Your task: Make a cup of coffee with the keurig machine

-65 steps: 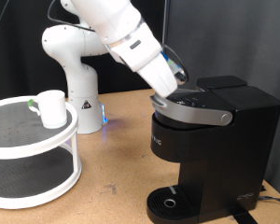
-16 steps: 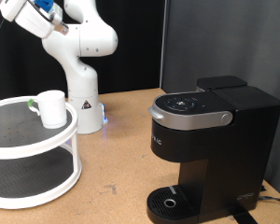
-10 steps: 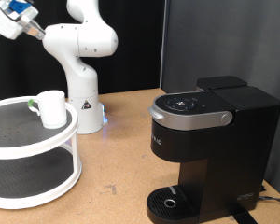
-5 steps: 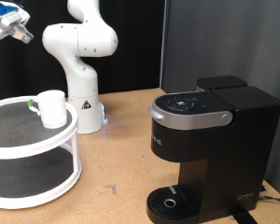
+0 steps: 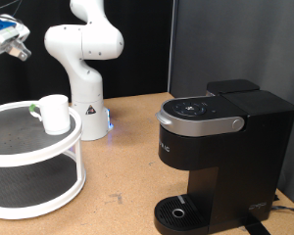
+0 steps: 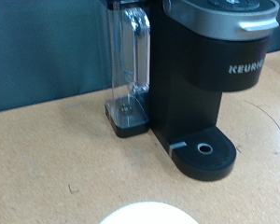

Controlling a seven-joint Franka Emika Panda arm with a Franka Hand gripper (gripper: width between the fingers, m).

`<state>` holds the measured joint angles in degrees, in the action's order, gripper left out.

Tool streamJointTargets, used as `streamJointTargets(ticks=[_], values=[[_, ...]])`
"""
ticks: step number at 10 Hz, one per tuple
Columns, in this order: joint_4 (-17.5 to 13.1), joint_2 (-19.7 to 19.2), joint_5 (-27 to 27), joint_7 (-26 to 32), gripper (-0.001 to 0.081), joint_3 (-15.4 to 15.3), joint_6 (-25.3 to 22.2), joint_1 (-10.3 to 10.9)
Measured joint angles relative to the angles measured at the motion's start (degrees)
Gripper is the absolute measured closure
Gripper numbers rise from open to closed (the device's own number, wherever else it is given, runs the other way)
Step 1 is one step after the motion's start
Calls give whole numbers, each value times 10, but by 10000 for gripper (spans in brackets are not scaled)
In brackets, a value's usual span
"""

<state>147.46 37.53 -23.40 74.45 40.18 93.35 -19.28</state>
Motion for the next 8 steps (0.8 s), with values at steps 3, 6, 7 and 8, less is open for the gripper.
streamJointTargets(ticks=[3, 6, 7, 8], values=[[33, -30, 0, 38, 805, 0, 69, 1], [51, -49, -18, 78, 805, 10, 100, 2], [59, -48, -28, 85, 701, 14, 117, 2], [68, -48, -39, 93, 564, 16, 142, 2]])
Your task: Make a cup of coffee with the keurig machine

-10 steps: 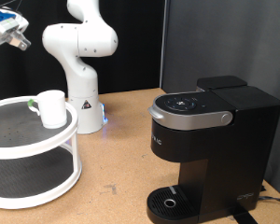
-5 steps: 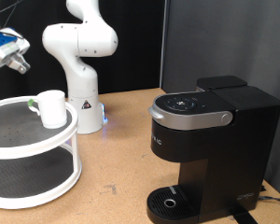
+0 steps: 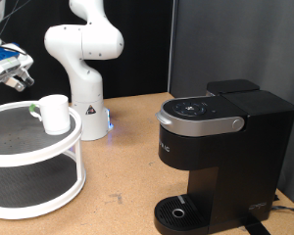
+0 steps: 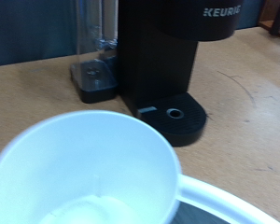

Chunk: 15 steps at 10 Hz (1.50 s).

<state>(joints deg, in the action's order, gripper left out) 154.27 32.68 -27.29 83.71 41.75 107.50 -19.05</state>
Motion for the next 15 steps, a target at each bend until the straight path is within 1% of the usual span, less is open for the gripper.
streamJointTargets(ticks=[1, 2, 3, 4, 5, 6, 7, 8, 9, 13, 14, 15], values=[[11, 0, -10, 8, 564, 1, 28, 0], [21, -1, -18, 15, 363, 1, 52, 0], [29, -4, -21, 18, 226, 1, 67, 1], [33, -13, -22, 21, 226, 1, 72, 3], [35, -23, -26, 25, 52, 2, 74, 8], [37, -33, -32, 29, 52, 2, 77, 14], [40, -39, -34, 30, 15, 2, 79, 19], [43, -45, -34, 31, 15, 2, 81, 21], [47, -47, -34, 34, 1, 2, 83, 21], [59, -54, -34, 47, 1, 2, 96, 21], [60, -55, -34, 48, 29, 2, 97, 21], [60, -55, -34, 49, 161, 2, 98, 21]])
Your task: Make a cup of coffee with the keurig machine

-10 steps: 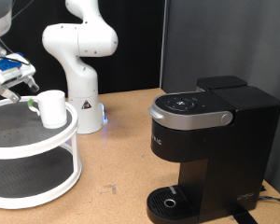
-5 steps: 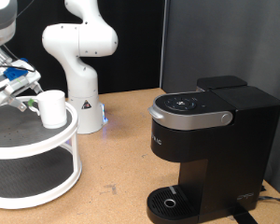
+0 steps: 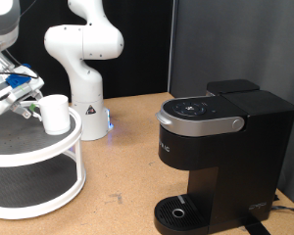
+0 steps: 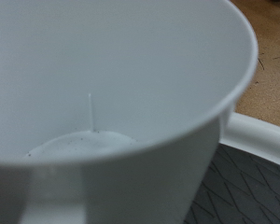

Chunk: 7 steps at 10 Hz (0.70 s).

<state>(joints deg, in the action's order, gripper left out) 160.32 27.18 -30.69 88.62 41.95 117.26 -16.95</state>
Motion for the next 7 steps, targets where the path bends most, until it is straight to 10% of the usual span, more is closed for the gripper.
streamJointTargets(ticks=[3, 5, 7], values=[[1, 0, 0, 2, 343, 0, 0, 0], [1, 0, 0, 2, 668, 0, 1, 0], [1, 0, 0, 2, 733, 0, 0, -1]])
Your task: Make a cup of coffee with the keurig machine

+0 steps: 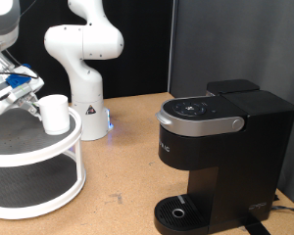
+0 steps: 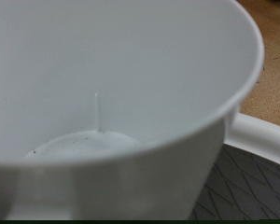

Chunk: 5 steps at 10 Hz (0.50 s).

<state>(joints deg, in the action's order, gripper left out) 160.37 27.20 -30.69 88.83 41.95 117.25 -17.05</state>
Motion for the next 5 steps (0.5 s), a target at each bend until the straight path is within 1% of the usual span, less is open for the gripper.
streamJointTargets(ticks=[3, 5], values=[[-2, 9, 0, -16, 733, 0, -12, -4], [-3, 26, -28, -54, 733, -4, -11, -5]])
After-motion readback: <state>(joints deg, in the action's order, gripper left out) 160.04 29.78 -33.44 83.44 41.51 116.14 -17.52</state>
